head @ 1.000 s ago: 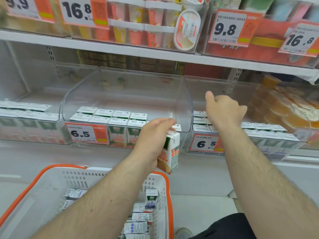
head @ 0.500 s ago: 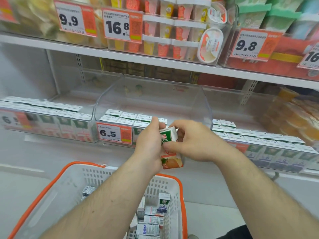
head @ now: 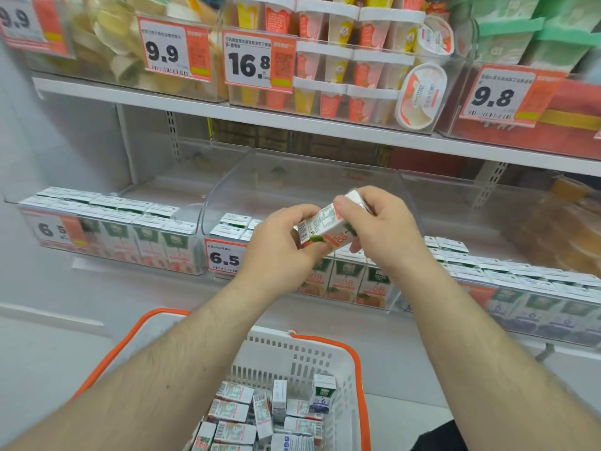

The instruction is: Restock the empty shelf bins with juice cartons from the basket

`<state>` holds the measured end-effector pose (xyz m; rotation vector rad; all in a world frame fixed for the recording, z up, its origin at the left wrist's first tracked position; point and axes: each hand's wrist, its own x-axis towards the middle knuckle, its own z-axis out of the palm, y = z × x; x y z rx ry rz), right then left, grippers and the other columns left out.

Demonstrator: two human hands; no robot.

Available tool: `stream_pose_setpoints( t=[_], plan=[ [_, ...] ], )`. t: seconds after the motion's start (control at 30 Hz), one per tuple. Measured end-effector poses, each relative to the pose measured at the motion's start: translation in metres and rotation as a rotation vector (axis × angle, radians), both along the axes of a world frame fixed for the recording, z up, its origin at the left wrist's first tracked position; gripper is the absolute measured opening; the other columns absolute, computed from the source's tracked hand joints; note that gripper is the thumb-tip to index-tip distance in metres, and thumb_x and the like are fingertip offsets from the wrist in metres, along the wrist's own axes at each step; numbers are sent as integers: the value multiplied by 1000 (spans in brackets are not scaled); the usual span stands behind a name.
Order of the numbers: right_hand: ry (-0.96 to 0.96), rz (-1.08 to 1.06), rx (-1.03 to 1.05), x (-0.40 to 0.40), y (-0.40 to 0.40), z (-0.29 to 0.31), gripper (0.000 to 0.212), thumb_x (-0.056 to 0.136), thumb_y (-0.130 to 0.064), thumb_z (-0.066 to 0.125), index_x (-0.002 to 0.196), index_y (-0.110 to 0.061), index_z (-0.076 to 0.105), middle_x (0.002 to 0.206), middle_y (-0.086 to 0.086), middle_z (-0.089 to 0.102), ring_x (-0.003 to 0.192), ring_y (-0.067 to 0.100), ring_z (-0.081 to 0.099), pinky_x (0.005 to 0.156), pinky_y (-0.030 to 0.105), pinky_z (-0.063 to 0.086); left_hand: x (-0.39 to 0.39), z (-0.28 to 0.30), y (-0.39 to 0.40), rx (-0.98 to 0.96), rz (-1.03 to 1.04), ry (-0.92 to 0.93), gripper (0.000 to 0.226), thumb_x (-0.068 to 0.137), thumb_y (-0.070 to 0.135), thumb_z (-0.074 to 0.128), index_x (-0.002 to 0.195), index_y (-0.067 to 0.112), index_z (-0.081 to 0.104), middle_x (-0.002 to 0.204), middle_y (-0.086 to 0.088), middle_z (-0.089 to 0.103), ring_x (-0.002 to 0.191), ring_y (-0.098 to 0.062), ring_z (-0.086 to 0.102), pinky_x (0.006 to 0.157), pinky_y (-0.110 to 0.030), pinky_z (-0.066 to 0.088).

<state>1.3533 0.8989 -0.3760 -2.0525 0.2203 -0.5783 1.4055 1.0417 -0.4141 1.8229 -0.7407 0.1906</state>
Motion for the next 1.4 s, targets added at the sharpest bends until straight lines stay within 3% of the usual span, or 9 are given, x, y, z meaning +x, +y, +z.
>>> stream_pose_setpoints(
  t=[0.17,0.27,0.33,0.43,0.6,1.0,1.17,1.27,1.4],
  plan=[
    [-97,-297,-262,14,-19,8,25,86,-39,55,80,-16,61,77,0,63,76,23,57,70,42,50,18,-15,2,311,131,-192,58,90,28,65,144,29,44,139,10,50,129,-8,42,111,-31,29],
    [165,-356,-559,28,-40,1,33,91,-47,52,94,-15,60,94,5,65,85,27,56,71,36,45,20,-37,4,646,178,-224,55,97,36,52,148,39,33,156,12,29,147,-13,15,120,-45,0],
    [371,-337,-621,40,-46,-12,40,91,-50,51,112,-17,61,106,7,66,92,28,57,76,36,49,20,-50,1,708,185,-247,48,100,37,44,146,43,35,157,15,27,148,-13,9,117,-45,-8],
    [540,-246,-657,53,-44,-27,45,91,-49,52,121,-17,61,115,9,67,100,32,60,79,37,50,22,-60,-2,625,244,-330,38,98,28,44,132,41,55,143,14,50,139,-19,34,114,-43,-3],
    [660,-156,-655,66,-43,-35,48,91,-52,48,113,-13,66,114,10,67,101,31,61,77,33,47,28,-74,-8,518,304,-366,32,84,25,55,110,35,70,119,9,68,115,-25,58,109,-44,13],
    [722,-53,-401,66,-42,-28,84,96,-67,6,148,-11,40,157,10,33,142,28,34,112,41,27,26,-71,-9,500,273,-308,38,94,28,40,121,37,65,134,13,58,131,-19,44,115,-40,-4],
    [810,-60,-637,64,-29,-39,81,91,-71,-4,150,-32,36,155,7,38,142,31,32,111,49,27,25,-69,-4,415,189,-258,37,98,24,45,131,34,59,154,7,37,148,-18,14,116,-38,-16],
    [566,-252,-898,58,-20,-45,80,92,-67,0,138,-27,52,142,15,48,131,37,39,104,50,30,20,-72,9,203,180,-326,36,89,19,44,115,19,69,147,-10,46,143,-32,24,118,-52,15],
    [-309,-243,-857,37,16,-63,45,91,-46,41,83,-11,69,87,9,63,84,33,55,73,41,40,6,-97,38,86,273,-427,27,79,12,49,97,17,68,117,-9,58,112,-29,47,99,-38,36]
  ],
)
